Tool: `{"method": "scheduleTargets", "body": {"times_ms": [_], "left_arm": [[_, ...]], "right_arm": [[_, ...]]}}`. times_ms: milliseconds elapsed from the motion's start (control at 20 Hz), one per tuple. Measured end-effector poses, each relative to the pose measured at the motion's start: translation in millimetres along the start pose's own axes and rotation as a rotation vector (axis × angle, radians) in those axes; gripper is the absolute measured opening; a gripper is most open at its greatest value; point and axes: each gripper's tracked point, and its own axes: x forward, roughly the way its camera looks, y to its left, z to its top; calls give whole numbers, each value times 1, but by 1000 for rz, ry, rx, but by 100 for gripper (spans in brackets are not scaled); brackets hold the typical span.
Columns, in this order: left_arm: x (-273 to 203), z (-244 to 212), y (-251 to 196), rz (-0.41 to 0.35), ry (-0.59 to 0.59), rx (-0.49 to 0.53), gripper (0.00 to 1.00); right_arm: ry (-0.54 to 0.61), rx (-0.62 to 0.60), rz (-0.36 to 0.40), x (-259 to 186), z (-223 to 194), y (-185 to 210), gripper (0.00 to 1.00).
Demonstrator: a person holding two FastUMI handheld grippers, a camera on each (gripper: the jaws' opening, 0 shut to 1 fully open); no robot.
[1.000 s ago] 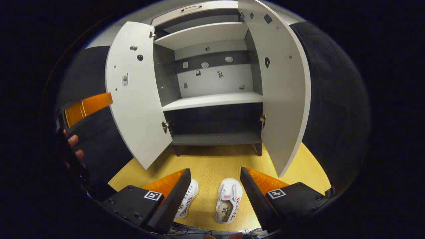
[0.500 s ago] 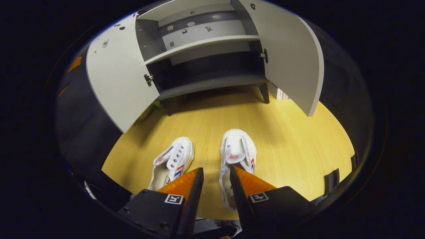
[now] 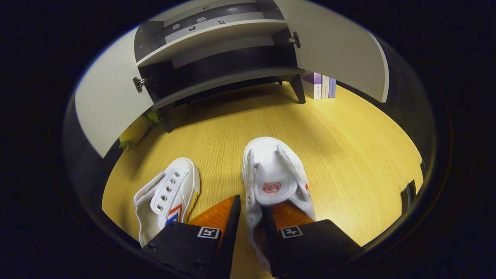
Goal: Grab one shoe with the right hand and put it into the shoe cabinet, grab the other shoe with the left hand and put it into the shoe cabinet; then close the right door with the right hand and the left door with the left hand.
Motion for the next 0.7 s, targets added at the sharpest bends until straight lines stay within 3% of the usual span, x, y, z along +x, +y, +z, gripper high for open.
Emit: {"method": "scheduleTargets", "body": {"times_ms": [150, 200, 250, 300, 350, 700], "left_arm": [[-1, -6, 1, 3, 10, 4, 96], [-1, -6, 2, 4, 11, 7, 96], [-1, -7, 3, 7, 10, 11, 96], [-1, -7, 4, 7, 9, 14, 96], [-1, -8, 4, 8, 9, 16, 96], [6, -4, 0, -8, 3, -6, 96]], "right_arm": [[-56, -19, -33, 16, 8, -4, 39], [-77, -7, -27, 21, 14, -3, 42], [-85, -17, -23, 19, 12, -1, 28], [-74, -26, 0, 14, 12, 1, 27], [-95, -33, 20, 19, 14, 4, 13], [-42, -20, 88, 8, 31, -3, 6]]}}
